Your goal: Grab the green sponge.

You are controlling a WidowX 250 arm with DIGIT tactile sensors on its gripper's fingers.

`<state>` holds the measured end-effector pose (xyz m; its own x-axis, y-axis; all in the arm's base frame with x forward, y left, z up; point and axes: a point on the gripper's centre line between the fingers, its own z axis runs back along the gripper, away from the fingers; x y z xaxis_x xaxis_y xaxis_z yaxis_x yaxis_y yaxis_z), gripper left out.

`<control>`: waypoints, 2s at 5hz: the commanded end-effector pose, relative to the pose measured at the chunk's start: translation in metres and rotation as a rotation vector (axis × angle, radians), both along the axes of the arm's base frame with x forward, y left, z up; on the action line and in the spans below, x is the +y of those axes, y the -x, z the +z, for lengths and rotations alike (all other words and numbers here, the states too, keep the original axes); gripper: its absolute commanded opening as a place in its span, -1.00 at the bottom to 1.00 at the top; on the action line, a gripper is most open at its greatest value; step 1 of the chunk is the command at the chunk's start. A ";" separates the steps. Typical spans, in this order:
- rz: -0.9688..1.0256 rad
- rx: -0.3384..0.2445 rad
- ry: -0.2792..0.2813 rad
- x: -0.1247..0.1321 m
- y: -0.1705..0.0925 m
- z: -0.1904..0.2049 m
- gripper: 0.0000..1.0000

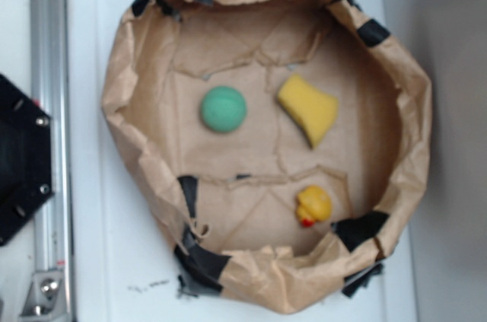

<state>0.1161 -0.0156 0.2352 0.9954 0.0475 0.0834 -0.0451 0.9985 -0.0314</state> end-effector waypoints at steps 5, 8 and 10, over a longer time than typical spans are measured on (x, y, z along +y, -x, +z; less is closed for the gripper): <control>-0.376 -0.008 -0.190 0.039 -0.152 -0.111 1.00; -0.534 0.115 -0.246 0.048 -0.207 -0.205 1.00; -0.523 0.127 -0.193 0.052 -0.183 -0.194 -1.00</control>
